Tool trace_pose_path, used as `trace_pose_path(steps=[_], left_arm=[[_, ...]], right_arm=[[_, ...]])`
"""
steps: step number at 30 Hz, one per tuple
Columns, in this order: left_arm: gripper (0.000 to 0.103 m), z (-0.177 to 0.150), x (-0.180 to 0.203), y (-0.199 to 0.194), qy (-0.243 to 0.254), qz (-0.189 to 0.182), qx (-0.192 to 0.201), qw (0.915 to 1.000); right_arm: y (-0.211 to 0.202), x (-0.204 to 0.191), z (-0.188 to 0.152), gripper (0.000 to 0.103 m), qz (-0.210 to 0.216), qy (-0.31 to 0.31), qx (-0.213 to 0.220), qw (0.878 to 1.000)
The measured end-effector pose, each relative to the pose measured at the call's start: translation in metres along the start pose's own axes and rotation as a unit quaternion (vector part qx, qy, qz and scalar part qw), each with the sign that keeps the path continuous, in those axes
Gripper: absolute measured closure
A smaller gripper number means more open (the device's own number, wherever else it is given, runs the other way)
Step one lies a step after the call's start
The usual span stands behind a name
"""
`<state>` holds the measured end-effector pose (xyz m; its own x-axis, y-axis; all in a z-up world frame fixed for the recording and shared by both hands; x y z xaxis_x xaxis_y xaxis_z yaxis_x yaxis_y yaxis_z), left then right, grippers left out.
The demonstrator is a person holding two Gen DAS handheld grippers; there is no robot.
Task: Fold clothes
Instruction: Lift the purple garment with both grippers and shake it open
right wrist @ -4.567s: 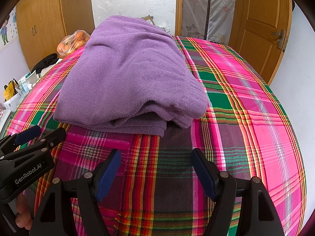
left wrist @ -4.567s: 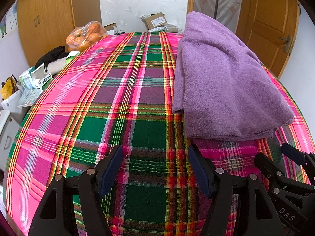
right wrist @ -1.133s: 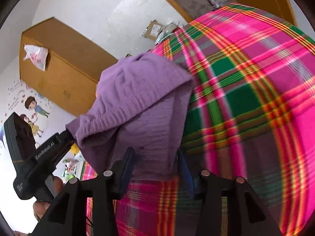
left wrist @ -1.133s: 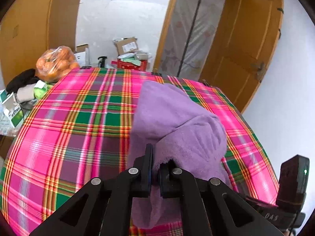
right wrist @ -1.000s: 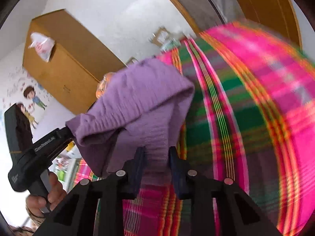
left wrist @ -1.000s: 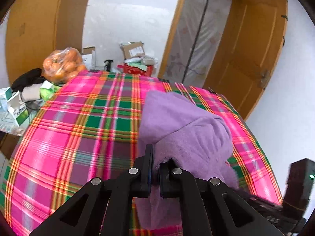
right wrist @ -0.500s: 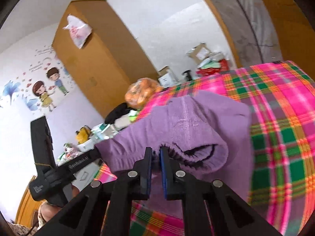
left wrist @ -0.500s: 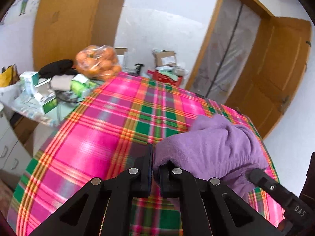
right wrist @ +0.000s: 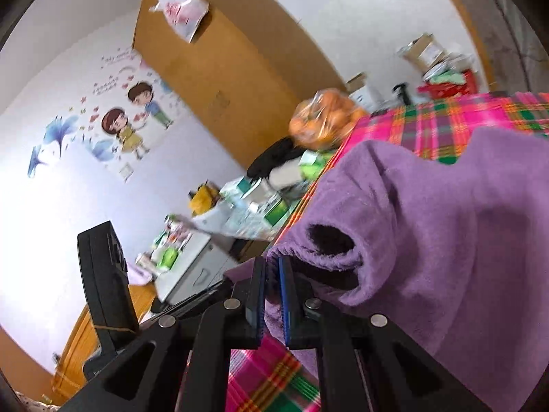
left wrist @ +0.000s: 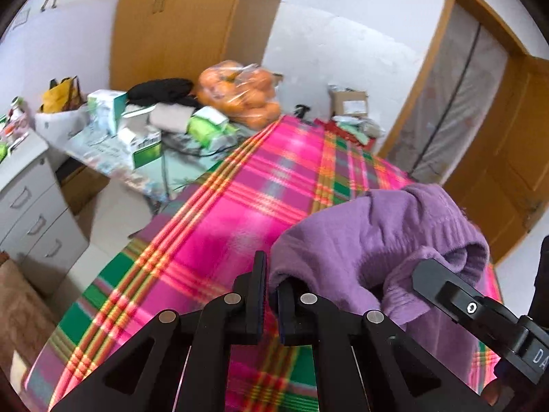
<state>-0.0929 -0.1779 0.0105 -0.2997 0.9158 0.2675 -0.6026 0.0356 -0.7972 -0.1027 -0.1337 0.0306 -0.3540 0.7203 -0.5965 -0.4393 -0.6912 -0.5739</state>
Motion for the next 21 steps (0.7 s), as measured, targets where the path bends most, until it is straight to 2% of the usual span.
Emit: trace_pose_path(steps=[6, 11, 13, 16, 19, 21], left_arm=[[0.098, -0.006, -0.021, 0.012, -0.020, 0.012, -0.029, 0.9993], [0.097, -0.013, -0.030, 0.023, -0.029, 0.010, -0.055, 0.9980], [0.097, -0.018, -0.033, 0.025, -0.029, 0.012, -0.062, 0.9976], [0.097, -0.024, -0.033, 0.025, -0.026, 0.003, -0.074, 0.9969], [0.097, -0.028, -0.035, 0.017, -0.025, -0.002, -0.073, 0.9970], [0.095, -0.030, -0.039, 0.010, -0.028, -0.007, -0.071, 0.9970]], right_arm=[[0.036, 0.005, -0.004, 0.093, -0.007, 0.017, -0.049, 0.999], [0.033, -0.001, -0.011, 0.093, -0.008, 0.007, -0.073, 0.997], [0.021, -0.008, -0.011, 0.092, -0.007, -0.004, -0.066, 0.998], [-0.013, -0.013, -0.009, 0.091, -0.007, -0.019, -0.031, 0.999], [-0.051, -0.001, -0.006, 0.089, -0.016, -0.002, 0.011, 1.000], [-0.067, 0.016, -0.010, 0.089, -0.039, 0.018, 0.025, 0.999]])
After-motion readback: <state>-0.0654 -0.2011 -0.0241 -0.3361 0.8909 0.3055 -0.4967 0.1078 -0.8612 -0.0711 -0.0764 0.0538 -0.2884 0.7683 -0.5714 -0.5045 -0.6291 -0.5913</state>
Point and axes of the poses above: each gripper's, at about its wrist camera, not at the fingertips, and y roughly the way its jaws point, x to its right, z to its top, the point moved 7 cm from there along y, roughly the way its jaws point, and after that the axes turned 12 degrees about -x, right-handed, at the moved point
